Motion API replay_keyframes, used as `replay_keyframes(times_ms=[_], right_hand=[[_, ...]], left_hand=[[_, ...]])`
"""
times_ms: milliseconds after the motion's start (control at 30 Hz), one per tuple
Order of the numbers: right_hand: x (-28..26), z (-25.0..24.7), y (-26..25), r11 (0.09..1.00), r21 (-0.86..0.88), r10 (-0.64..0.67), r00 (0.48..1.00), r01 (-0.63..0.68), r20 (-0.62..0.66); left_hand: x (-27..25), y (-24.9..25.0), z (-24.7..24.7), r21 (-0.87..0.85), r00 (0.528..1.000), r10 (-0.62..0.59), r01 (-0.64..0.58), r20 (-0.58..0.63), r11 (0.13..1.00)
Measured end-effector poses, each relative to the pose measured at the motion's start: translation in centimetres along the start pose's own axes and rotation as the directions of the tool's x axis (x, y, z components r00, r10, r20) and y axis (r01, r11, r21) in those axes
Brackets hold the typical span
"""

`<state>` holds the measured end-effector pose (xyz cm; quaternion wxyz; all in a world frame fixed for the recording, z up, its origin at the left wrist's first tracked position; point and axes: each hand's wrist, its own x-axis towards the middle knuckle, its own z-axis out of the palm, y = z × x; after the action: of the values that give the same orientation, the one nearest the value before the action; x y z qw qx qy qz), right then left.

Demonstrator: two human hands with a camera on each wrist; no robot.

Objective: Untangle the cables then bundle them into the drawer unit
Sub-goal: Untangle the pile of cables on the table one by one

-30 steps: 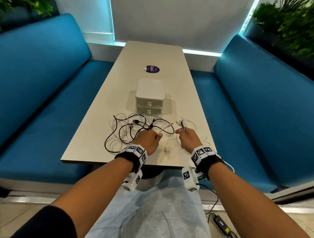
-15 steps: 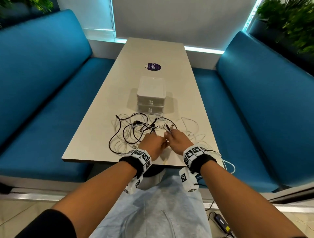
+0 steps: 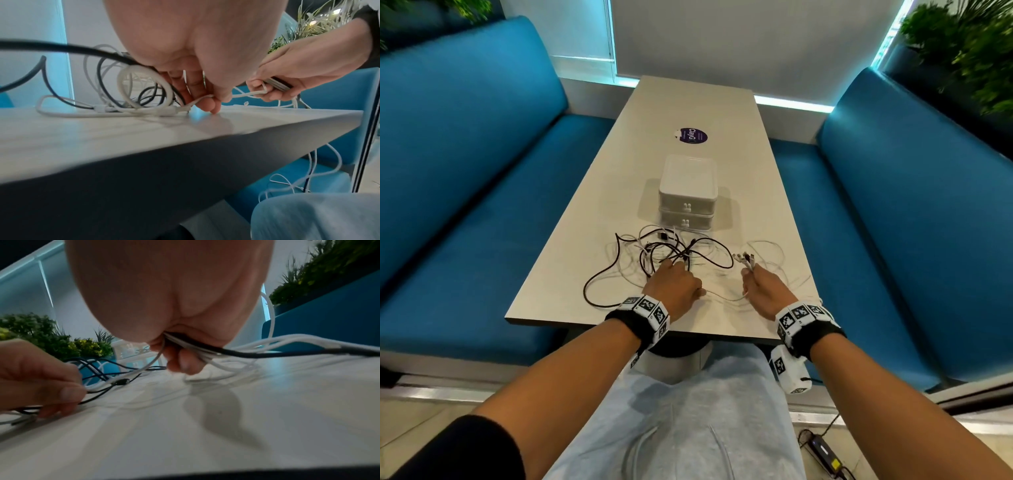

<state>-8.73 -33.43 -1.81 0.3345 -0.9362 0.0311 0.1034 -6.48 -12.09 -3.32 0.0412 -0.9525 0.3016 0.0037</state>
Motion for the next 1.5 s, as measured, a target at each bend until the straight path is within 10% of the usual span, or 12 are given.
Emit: replay_keyframes(times_ms=[300, 767, 1067, 1333, 1500], right_hand=[[-1.5, 0.9, -4.1, 0.917, 0.398, -0.094, 0.988, 0.036, 0.126], [-0.1, -2.8, 0.5, 0.907, -0.420, -0.028, 0.999, 0.037, 0.026], [-0.6, 0.4, 0.1, 0.977, -0.211, -0.015, 0.995, -0.006, -0.100], [-0.6, 1.8, -3.1, 0.996, 0.084, -0.035, 0.999, 0.032, 0.037], [-0.8, 1.2, -2.1, 0.968, -0.239, -0.074, 0.997, 0.081, 0.038]], left_hand=[[0.9, 2.5, -0.4, 0.035, 0.996, 0.086, -0.086, 0.005, 0.996], [0.5, -2.1, -0.3, 0.068, 0.994, 0.112, -0.111, -0.008, 0.991], [1.2, 0.7, -0.4, 0.039, 0.997, 0.061, -0.059, -0.051, 0.998], [1.2, 1.2, -1.3, -0.058, 0.991, -0.017, 0.010, -0.130, 0.998], [1.0, -0.1, -1.0, -0.031, 0.998, 0.014, -0.016, -0.064, 0.999]])
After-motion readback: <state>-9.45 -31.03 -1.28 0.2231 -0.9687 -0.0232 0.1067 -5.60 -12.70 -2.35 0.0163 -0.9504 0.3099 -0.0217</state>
